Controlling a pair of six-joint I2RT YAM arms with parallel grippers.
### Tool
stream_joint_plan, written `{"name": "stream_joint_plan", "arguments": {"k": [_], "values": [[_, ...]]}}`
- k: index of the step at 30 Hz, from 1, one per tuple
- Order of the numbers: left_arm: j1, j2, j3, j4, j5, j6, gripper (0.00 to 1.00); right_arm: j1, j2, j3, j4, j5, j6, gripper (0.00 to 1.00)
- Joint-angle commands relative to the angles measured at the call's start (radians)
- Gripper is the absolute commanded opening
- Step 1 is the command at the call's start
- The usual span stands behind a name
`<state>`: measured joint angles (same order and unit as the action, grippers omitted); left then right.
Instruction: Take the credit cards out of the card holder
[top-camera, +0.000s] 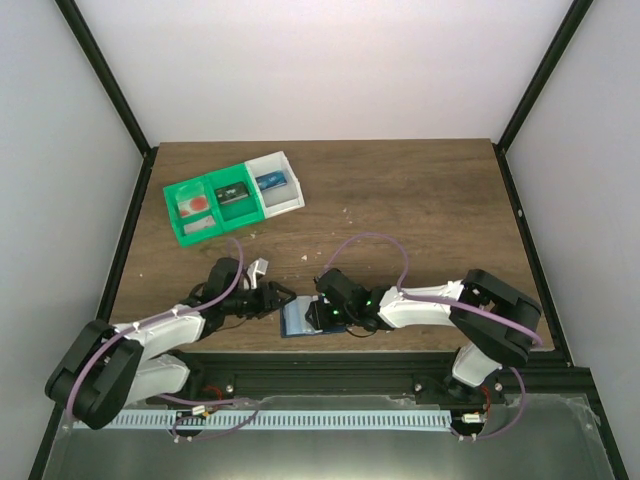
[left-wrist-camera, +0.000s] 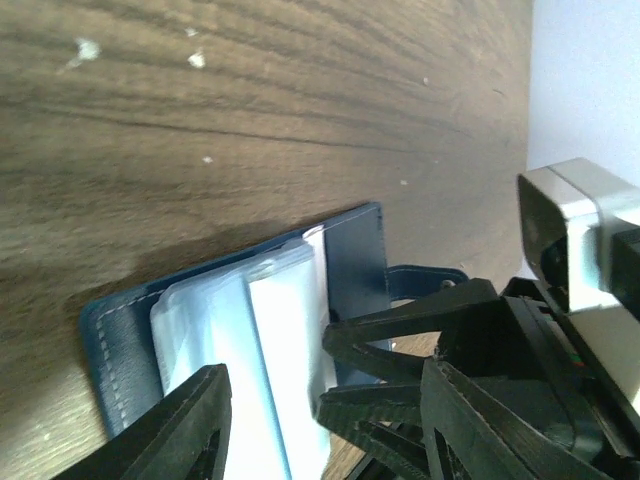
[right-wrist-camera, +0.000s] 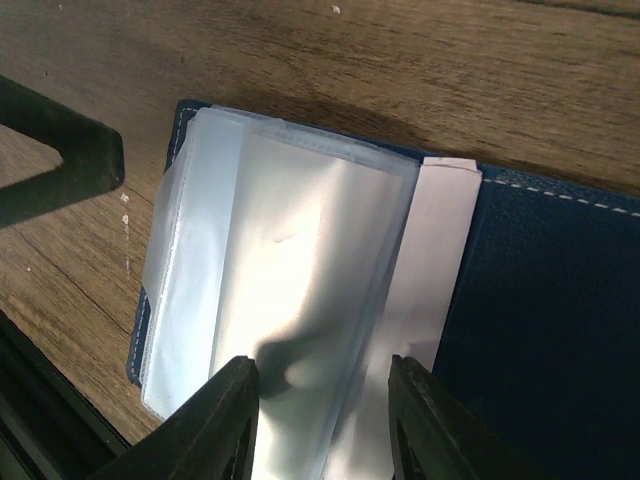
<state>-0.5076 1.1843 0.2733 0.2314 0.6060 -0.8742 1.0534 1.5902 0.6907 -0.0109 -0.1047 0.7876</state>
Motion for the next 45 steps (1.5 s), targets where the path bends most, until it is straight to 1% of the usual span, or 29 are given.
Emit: {"name": "stream_joint_plan", "arguments": {"k": [1,14,17,21,26,30,32,35,39,45], "values": [[-0.004,-0.01,-0.028,-0.066,-0.032,0.035,0.55,0.008,0.037,-0.025,-0.037,0.0,0.013,0.38],[-0.005,0.109,-0.079,0.129,0.047,-0.034,0.57,0.008,0.046,-0.029,-0.022,-0.007,0.014,0.38],[-0.005,0.118,-0.096,0.228,0.086,-0.084,0.57,0.008,0.05,-0.03,-0.016,-0.01,0.011,0.38],[-0.01,0.095,-0.115,0.325,0.144,-0.17,0.51,0.008,0.048,-0.036,0.018,-0.032,-0.002,0.37],[-0.04,0.028,-0.103,0.331,0.129,-0.215,0.5,0.008,0.039,-0.063,0.086,-0.057,-0.013,0.36],[-0.045,0.052,-0.109,0.355,0.138,-0.234,0.49,0.008,0.033,-0.071,0.111,-0.055,-0.018,0.37],[-0.053,0.068,-0.111,0.406,0.144,-0.245,0.49,0.007,0.026,-0.073,0.114,-0.05,-0.018,0.38],[-0.07,0.083,-0.099,0.424,0.144,-0.252,0.48,0.008,0.006,-0.086,0.121,-0.039,-0.015,0.39],[-0.098,0.088,-0.066,0.411,0.132,-0.252,0.48,0.008,-0.035,-0.122,0.161,-0.017,-0.011,0.44],[-0.113,0.104,-0.036,0.39,0.118,-0.239,0.48,0.007,-0.109,-0.174,0.192,0.019,0.006,0.49]]}}
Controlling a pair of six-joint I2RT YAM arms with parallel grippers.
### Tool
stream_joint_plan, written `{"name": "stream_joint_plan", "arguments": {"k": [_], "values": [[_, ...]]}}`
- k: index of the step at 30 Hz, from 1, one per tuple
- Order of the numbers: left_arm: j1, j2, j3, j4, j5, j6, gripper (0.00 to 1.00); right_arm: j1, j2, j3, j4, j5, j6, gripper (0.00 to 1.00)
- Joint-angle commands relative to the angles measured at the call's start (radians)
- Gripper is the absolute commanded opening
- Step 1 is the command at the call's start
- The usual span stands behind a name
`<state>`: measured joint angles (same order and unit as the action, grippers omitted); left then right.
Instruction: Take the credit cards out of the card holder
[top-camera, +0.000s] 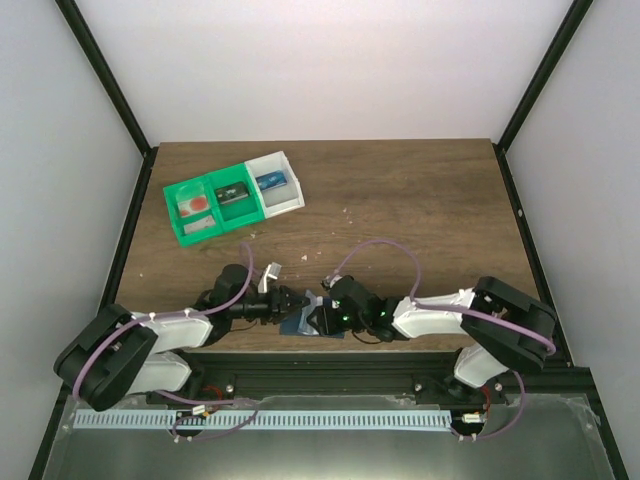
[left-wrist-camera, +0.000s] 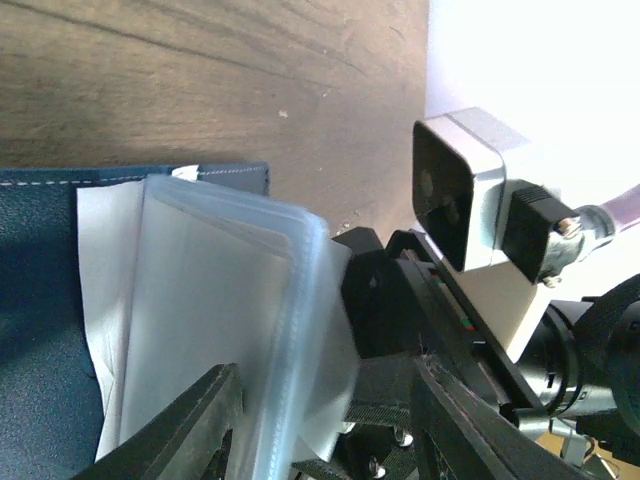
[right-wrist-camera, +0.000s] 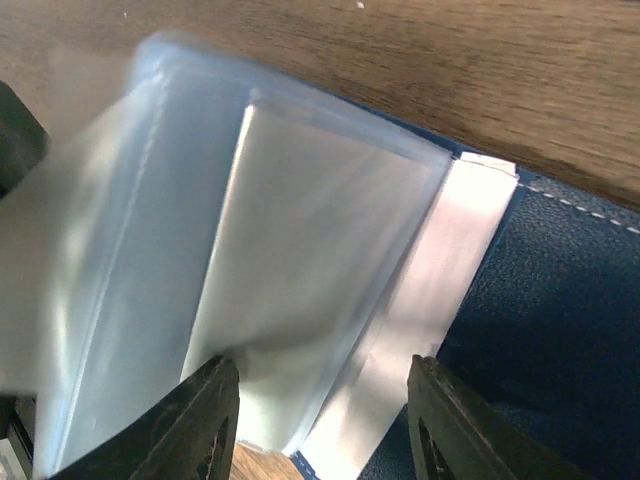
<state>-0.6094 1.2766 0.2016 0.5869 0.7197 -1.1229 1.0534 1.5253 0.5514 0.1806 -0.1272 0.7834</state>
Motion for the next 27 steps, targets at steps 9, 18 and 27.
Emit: {"name": "stream_joint_plan", "arguments": {"k": [9,18,27], "values": [[-0.027,0.057,0.05,0.075,0.004,0.003,0.48,0.006,-0.17,-0.125,0.035,0.109,0.047,0.42],[-0.058,0.08,0.091,0.059,-0.006,0.004,0.47,0.007,-0.193,-0.132,0.042,0.113,0.052,0.35],[-0.07,0.125,0.106,0.083,-0.003,-0.004,0.47,0.007,-0.374,-0.194,0.01,0.107,0.091,0.5]]}}
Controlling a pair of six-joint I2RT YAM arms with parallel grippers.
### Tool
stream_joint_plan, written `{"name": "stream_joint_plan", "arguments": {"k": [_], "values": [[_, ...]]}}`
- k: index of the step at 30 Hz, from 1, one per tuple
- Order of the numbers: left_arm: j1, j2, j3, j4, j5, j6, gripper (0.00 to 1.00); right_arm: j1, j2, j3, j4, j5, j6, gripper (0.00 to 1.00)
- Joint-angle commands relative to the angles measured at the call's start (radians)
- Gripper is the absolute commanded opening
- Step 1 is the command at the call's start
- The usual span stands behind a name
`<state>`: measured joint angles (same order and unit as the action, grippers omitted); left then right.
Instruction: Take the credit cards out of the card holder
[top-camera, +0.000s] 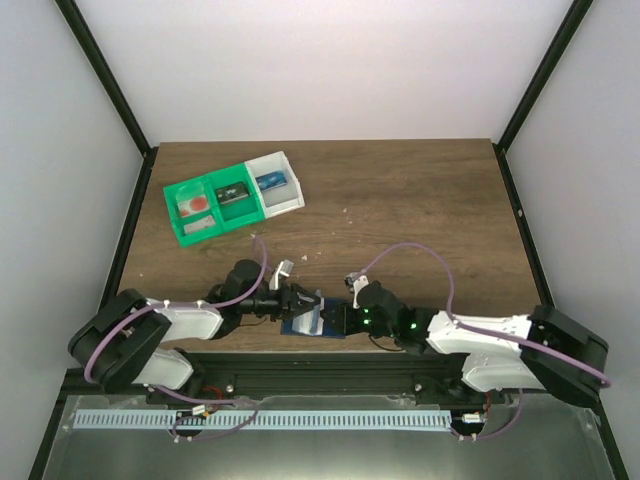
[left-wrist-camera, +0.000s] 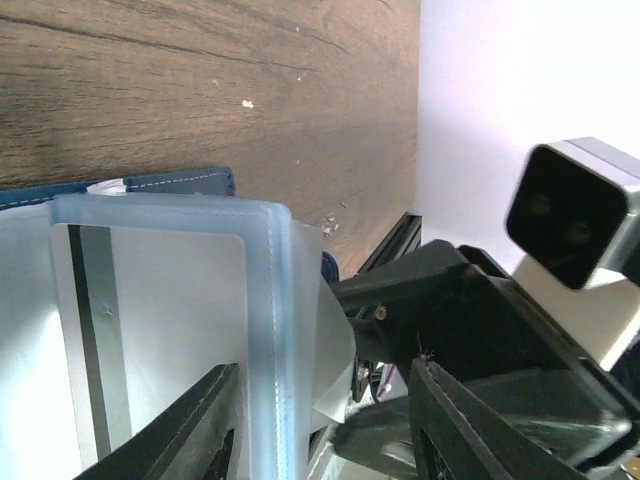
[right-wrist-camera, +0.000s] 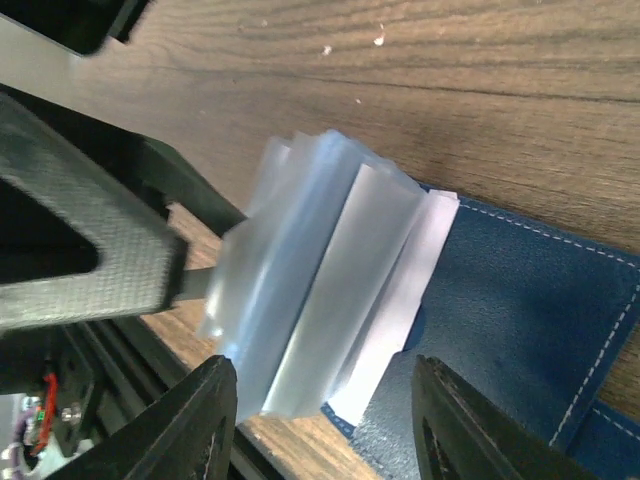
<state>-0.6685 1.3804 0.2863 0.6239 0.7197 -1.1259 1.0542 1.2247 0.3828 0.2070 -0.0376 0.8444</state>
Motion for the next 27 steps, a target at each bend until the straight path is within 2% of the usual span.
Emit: {"name": "stream_joint_plan", "arguments": {"k": [1,13,16,20,23,27], "values": [[-0.012,0.028,0.023,0.051,-0.001,-0.002,0.47,0.006,-0.094,-0.03,-0.028,0.023,0.038,0.5],[-0.034,0.083,0.022,0.126,0.006,-0.034,0.47,0.006,-0.224,-0.057,-0.088,0.071,0.073,0.5],[-0.033,0.08,0.02,0.115,0.001,-0.01,0.5,0.006,-0.226,-0.057,-0.088,0.066,0.075,0.5],[-0.032,0.072,0.005,0.081,-0.051,0.029,0.57,0.006,-0.183,-0.038,-0.07,0.045,0.042,0.48],[-0.033,0.102,0.001,0.079,-0.064,0.043,0.56,0.006,-0.105,0.015,-0.121,0.047,0.022,0.42],[-0.03,0.167,0.015,0.079,-0.049,0.044,0.53,0.005,-0.055,0.038,-0.111,0.041,0.015,0.38]]}}
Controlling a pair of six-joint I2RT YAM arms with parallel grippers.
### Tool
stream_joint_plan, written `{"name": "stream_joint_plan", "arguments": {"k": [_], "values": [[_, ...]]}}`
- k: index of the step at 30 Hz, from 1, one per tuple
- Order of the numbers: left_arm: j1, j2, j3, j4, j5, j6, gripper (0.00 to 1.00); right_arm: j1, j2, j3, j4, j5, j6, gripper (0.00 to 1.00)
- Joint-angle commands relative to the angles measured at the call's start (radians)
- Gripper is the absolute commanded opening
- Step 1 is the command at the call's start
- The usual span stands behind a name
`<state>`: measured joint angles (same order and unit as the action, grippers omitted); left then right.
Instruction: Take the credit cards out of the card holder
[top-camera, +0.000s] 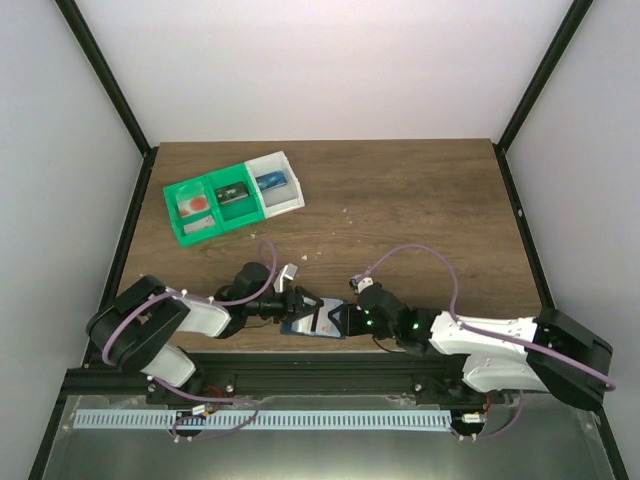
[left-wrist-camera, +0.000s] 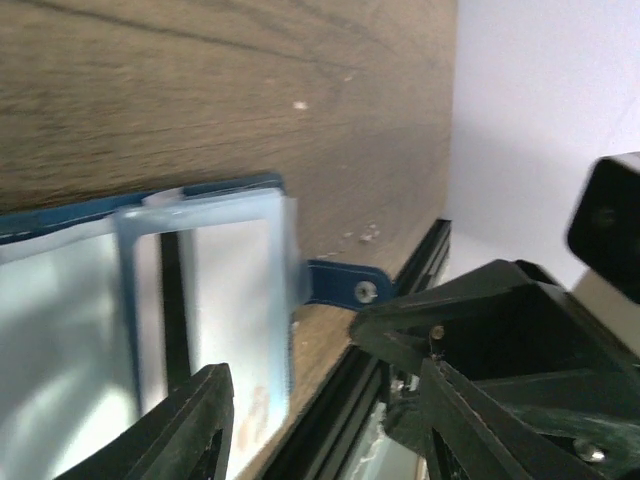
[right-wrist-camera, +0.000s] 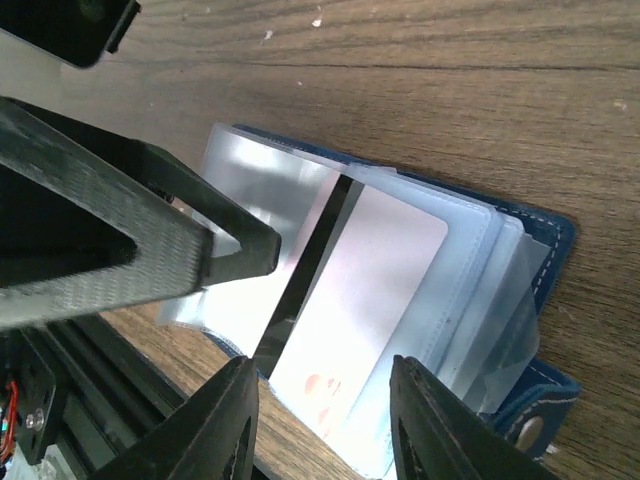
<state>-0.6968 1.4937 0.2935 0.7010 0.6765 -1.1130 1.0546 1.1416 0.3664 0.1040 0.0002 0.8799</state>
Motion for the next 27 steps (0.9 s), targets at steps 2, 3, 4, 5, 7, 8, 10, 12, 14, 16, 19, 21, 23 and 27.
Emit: {"name": "stream_joint_plan", "arguments": {"k": [2,3,4,5,7,8,10,12,14,16,19,21,23,27], "values": [[-0.002,0.067,0.002,0.027,0.001,0.026,0.52,0.003,0.044,0.065,-0.004,0.0,-0.022,0.36],[-0.003,0.067,-0.001,0.033,0.001,0.026,0.52,0.002,0.053,0.071,-0.005,0.0,-0.024,0.36],[-0.002,0.063,-0.003,0.031,-0.002,0.032,0.52,0.0,0.061,0.077,-0.008,0.0,-0.024,0.35],[-0.003,0.059,-0.002,0.014,-0.008,0.04,0.52,-0.003,0.07,0.083,-0.012,-0.001,-0.024,0.34],[-0.001,0.047,0.004,-0.023,-0.017,0.061,0.53,-0.01,0.084,0.088,-0.014,-0.007,-0.03,0.33],[0.001,0.04,0.008,-0.042,-0.022,0.071,0.53,-0.011,0.09,0.089,-0.012,-0.007,-0.034,0.32],[0.004,0.025,0.016,-0.081,-0.03,0.09,0.53,-0.015,0.101,0.089,-0.014,-0.005,-0.032,0.32],[0.006,0.01,0.03,-0.154,-0.055,0.123,0.52,-0.027,0.114,0.084,-0.004,-0.012,-0.029,0.32],[0.012,0.004,0.053,-0.224,-0.079,0.164,0.52,-0.037,0.134,0.082,0.012,-0.03,-0.031,0.32],[0.014,0.005,0.067,-0.274,-0.095,0.2,0.51,-0.051,0.166,0.082,0.022,-0.047,-0.038,0.32],[0.015,0.009,0.064,-0.28,-0.102,0.207,0.51,-0.07,0.21,0.082,0.027,-0.071,-0.042,0.31],[0.015,0.018,0.064,-0.264,-0.089,0.202,0.51,-0.076,0.218,0.076,0.031,-0.08,-0.042,0.31],[0.015,0.029,0.063,-0.257,-0.079,0.198,0.49,-0.084,0.22,0.068,0.026,-0.087,-0.043,0.3],[0.015,0.04,0.055,-0.242,-0.068,0.192,0.41,-0.105,0.212,0.048,0.022,-0.091,-0.049,0.25]]}}
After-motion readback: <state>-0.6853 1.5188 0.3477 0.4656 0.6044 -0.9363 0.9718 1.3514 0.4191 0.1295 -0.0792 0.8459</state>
